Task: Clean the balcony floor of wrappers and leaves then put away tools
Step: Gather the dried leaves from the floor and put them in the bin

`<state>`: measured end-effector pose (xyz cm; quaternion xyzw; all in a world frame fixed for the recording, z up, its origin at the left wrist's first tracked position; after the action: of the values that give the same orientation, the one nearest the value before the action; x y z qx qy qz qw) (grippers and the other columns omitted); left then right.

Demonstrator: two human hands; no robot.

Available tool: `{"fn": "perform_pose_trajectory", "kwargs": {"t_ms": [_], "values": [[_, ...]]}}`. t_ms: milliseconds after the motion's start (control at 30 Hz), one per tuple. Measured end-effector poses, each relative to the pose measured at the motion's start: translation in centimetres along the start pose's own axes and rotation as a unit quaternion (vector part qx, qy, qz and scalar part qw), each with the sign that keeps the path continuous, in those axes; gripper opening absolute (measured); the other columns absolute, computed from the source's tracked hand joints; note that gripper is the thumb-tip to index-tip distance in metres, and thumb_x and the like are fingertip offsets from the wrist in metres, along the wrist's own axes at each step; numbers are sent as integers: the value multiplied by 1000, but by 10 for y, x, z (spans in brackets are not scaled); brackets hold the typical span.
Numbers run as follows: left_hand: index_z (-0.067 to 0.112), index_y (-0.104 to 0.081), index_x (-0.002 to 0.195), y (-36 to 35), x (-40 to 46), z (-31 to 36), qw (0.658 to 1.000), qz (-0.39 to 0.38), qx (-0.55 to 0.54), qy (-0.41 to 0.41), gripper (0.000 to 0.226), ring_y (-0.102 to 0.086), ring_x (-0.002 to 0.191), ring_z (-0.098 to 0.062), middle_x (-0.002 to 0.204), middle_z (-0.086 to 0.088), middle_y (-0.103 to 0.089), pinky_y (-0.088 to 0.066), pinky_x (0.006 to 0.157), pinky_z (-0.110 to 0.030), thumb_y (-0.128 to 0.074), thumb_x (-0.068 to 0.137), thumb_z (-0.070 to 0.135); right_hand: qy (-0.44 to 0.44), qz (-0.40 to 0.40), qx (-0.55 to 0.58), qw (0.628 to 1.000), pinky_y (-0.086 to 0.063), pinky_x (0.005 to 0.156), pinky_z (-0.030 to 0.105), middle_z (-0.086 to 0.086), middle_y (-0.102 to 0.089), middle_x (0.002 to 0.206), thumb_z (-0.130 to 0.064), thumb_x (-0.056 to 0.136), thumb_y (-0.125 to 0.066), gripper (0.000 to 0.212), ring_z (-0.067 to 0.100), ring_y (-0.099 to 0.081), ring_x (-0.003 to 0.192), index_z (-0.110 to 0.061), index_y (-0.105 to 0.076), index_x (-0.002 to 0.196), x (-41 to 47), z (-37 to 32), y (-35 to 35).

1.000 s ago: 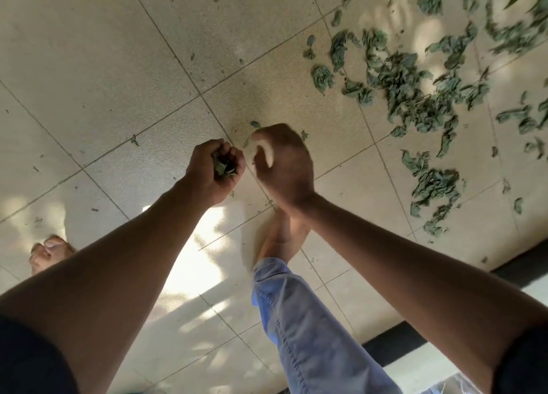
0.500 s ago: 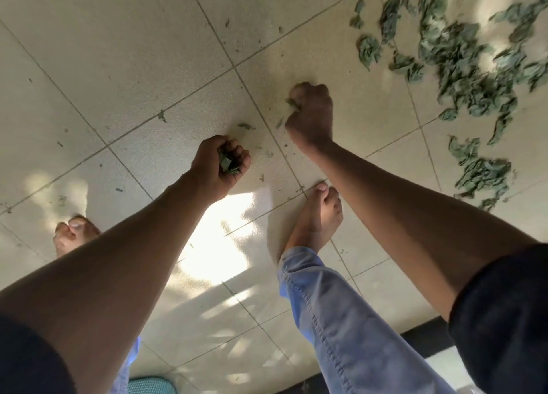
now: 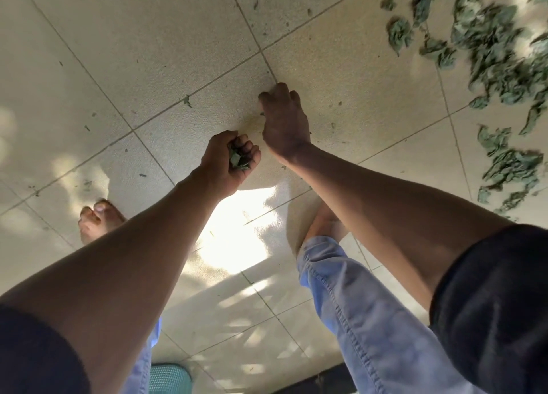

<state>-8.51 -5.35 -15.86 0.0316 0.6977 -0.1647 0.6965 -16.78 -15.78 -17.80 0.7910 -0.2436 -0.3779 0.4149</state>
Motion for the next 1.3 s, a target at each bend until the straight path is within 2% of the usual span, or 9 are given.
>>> {"fn": "perform_pose_trajectory", "kwargs": {"t_ms": [200, 333, 467, 633, 767, 900, 1033, 1167, 1300], "values": [[11, -45, 69, 9, -7, -3, 1000, 3, 6, 3, 32, -41, 61, -15, 69, -4, -37, -46, 70, -24, -43, 102, 10, 47, -25, -41, 998, -46, 69, 31, 18, -59, 113, 10, 90, -52, 24, 30, -59, 97, -2, -62, 107, 4, 4, 2], [11, -47, 70, 9, -9, -3, 1000, 5, 9, 1, 32, -45, 60, -15, 70, -3, -40, -50, 68, -24, -43, 102, 11, -86, -21, 63, 994, -49, 60, 29, 3, -63, 87, 16, 79, -52, 28, 17, -62, 80, -10, -62, 80, 13, 5, 2], [7, -56, 73, 2, -24, -11, 1000, 10, 2, 8, 34, -59, 54, -16, 64, -4, -53, -59, 66, -27, -46, 104, 16, -261, 30, 303, 916, -54, 61, 12, -3, -66, 84, 15, 75, -69, 17, -1, -64, 72, -1, -71, 80, -12, 15, 23], [5, -64, 81, -30, -66, -16, 999, -24, 24, -2, 28, -65, 64, -19, 74, -8, -60, -60, 69, -31, -47, 101, 15, -242, 62, 435, 865, -61, 68, 25, -2, -74, 76, 10, 76, -75, 20, 6, -71, 72, -9, -74, 76, -85, -10, 108], [15, -59, 81, -74, -108, -32, 993, -72, 95, -23, 25, -63, 63, -14, 73, -1, -60, -52, 59, -22, -42, 99, 15, -167, 123, 411, 888, -63, 74, 38, -3, -76, 80, 6, 80, -70, 19, 9, -72, 73, -12, -77, 82, -137, -22, 160], [18, -64, 70, -108, -136, -59, 985, -109, 132, -2, 36, -66, 79, -19, 75, -2, -64, -52, 78, -31, -44, 99, 26, -128, 190, 325, 918, -60, 68, 41, 2, -76, 84, 1, 80, -71, 14, 15, -70, 73, -10, -77, 87, -164, -20, 193], [19, -62, 64, -143, -152, -85, 982, -133, 137, 17, 48, -62, 71, -18, 69, -1, -57, -49, 76, -31, -39, 104, 29, -149, 221, 226, 937, -55, 59, 40, 4, -69, 75, -11, 96, -57, 21, 21, -63, 65, -10, -73, 82, -176, -4, 218], [15, -63, 70, -171, -157, -109, 984, -113, 129, 45, 44, -61, 76, -16, 70, -1, -58, -50, 83, -29, -40, 105, 27, -160, 241, 245, 925, -55, 58, 39, 5, -68, 75, -8, 96, -52, 24, 22, -63, 65, -9, -72, 82, -199, 27, 249], [15, -59, 74, -211, -168, -136, 974, -121, 180, 60, 33, -62, 71, -17, 71, -1, -59, -57, 65, -26, -44, 102, 25, -179, 261, 286, 905, -53, 62, 38, 3, -69, 83, -6, 84, -52, 24, 20, -62, 72, -14, -74, 91, -231, 67, 284]]}}
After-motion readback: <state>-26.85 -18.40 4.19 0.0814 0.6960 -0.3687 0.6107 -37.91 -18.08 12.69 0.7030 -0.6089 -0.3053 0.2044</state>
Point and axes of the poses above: each hand's wrist, its own x-axis towards the middle knuckle, its own y-axis out of the back of the hand, z = x × y, the point moved 2 cm from there along x, towards the middle knuckle
